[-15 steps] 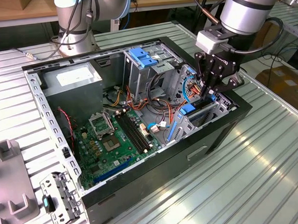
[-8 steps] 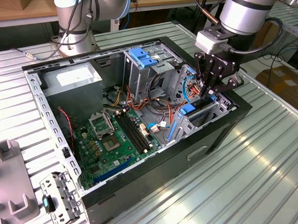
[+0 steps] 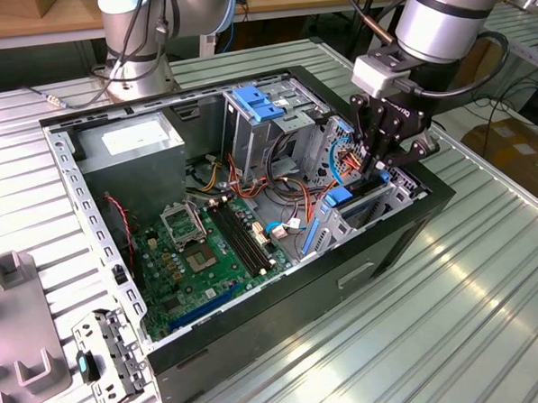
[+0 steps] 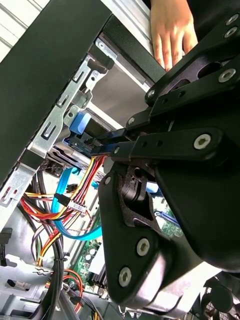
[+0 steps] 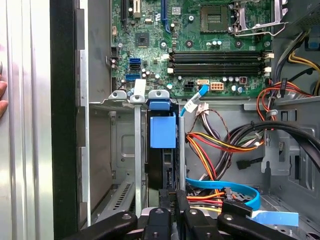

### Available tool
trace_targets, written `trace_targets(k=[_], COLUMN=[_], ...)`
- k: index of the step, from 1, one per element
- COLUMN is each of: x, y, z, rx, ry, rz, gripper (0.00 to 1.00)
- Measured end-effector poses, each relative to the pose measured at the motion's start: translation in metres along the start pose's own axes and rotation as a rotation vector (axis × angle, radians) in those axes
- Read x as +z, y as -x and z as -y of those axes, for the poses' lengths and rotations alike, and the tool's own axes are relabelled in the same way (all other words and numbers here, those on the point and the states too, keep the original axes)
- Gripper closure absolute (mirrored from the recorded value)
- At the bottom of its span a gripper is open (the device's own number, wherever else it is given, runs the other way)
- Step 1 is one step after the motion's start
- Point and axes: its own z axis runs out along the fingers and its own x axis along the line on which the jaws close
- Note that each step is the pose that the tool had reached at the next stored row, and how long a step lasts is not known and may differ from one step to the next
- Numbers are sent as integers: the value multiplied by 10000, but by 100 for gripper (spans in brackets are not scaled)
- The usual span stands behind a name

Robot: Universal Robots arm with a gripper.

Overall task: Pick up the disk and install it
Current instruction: 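Insert the first disk wire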

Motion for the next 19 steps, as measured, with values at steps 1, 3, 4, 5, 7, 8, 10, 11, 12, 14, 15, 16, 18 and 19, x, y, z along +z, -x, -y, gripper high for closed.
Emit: trace_targets(k=[1,3,4,5,7,8,10,11,12,14,15,16,18,19], x=[2,10,18,28,47,47,49,50,50,48,35,11,-62,-80], y=[0,1,1,1,2,2,2,2,2,2,2,1,-2,-3], z=[1,1,1,1,0,0,0,0,0,0,1,1,2,2], rx=[0,1,0,0,0,0,0,0,0,0,0,0,0,0], ry=[0,0,0,0,0,0,0,0,0,-3,-3,-4,-4,-4], rz=[0,0,0,1,-3,-4,-3,-2,-3,0,2,0,-2,-3], gripper=[84,84,84,84,84,84,84,84,84,82,82,76,76,76])
